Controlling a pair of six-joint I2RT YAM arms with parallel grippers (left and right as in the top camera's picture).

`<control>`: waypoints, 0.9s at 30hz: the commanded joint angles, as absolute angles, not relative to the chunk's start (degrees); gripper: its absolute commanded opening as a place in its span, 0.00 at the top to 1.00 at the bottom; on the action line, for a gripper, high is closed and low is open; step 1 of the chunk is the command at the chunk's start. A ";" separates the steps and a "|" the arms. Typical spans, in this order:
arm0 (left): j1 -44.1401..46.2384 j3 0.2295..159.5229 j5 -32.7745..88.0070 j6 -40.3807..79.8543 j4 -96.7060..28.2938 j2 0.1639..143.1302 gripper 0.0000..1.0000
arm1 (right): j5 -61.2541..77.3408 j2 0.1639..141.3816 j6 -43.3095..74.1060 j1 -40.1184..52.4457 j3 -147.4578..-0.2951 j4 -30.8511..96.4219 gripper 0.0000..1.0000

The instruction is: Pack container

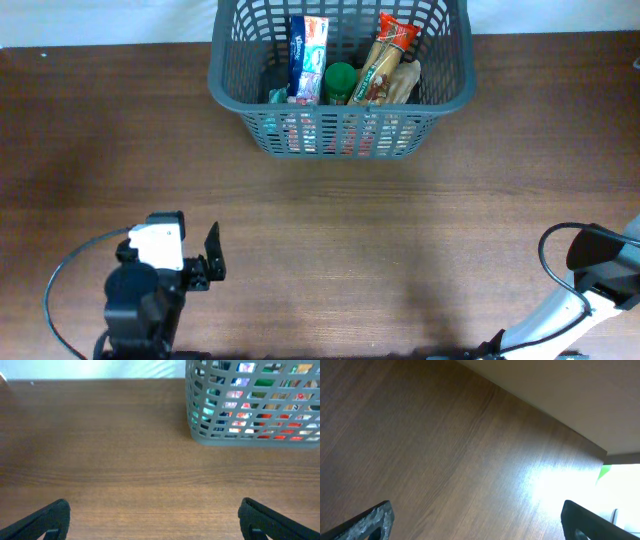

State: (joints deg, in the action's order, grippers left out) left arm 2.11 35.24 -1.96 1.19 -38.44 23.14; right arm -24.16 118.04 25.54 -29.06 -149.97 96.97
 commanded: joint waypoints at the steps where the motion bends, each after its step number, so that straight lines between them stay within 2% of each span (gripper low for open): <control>1: 0.19 32.14 0.43 -1.56 -36.29 18.57 0.01 | -25.08 118.13 26.00 -29.28 -149.88 97.30 0.01; 10: -0.60 24.84 2.44 -1.54 -30.22 9.69 0.01 | -25.08 118.13 26.00 -29.28 -149.88 97.30 0.01; 27: -0.60 9.45 3.66 -0.89 -5.06 0.56 0.01 | -25.08 118.13 26.00 -29.28 -149.88 97.30 0.01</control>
State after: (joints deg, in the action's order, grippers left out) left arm -0.21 11.27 2.70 -0.43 -6.57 1.96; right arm -24.16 118.04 25.52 -29.06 -149.97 96.97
